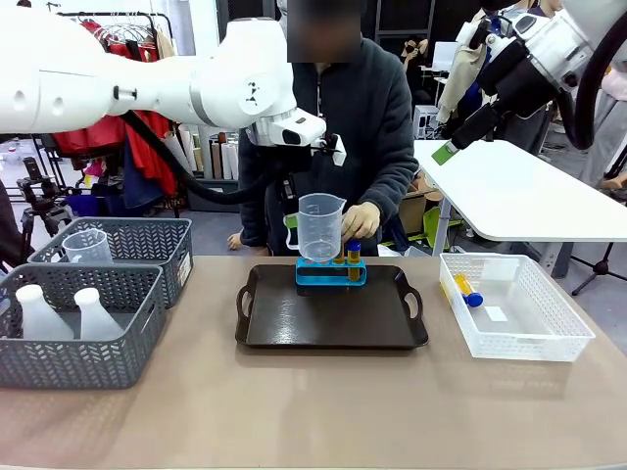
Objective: Prepare the laboratory tools.
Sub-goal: Pick up one Large Measuring Cup and place it on the Handle tray.
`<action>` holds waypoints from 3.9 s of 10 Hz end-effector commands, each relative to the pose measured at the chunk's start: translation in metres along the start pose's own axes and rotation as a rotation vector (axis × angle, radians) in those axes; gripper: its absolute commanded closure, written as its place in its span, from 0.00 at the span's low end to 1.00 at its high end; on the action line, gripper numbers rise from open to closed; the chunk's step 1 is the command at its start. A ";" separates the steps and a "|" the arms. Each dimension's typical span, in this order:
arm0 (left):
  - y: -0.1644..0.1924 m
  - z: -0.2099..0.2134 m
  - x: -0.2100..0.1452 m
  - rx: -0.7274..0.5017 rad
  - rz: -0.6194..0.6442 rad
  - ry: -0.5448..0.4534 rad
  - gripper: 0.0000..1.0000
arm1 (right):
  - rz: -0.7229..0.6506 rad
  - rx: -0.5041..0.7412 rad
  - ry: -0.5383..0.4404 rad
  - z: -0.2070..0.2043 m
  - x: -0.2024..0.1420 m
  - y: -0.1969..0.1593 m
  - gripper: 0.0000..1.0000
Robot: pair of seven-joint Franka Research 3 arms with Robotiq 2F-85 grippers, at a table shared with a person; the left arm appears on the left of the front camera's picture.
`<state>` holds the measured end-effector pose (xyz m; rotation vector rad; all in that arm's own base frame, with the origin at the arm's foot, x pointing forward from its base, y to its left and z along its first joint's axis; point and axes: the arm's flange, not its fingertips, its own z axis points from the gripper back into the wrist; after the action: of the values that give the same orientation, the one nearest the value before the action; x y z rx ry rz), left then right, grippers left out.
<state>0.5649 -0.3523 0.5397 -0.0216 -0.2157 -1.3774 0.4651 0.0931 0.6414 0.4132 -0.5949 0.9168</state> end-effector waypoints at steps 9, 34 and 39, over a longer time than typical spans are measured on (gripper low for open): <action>0.003 0.004 -0.011 0.005 0.031 0.010 1.00 | 0.003 0.006 -0.003 0.002 0.000 0.000 0.00; -0.013 -0.168 0.120 -0.198 -0.443 0.068 0.82 | 0.003 0.006 -0.003 0.002 0.000 0.000 0.00; -0.021 -0.154 0.117 -0.176 -0.442 0.068 0.00 | 0.003 0.006 -0.003 0.002 0.000 0.000 0.00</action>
<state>0.5867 -0.4922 0.3953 -0.1198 -0.0467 -1.8178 0.4650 0.0931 0.6414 0.4129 -0.5944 0.9169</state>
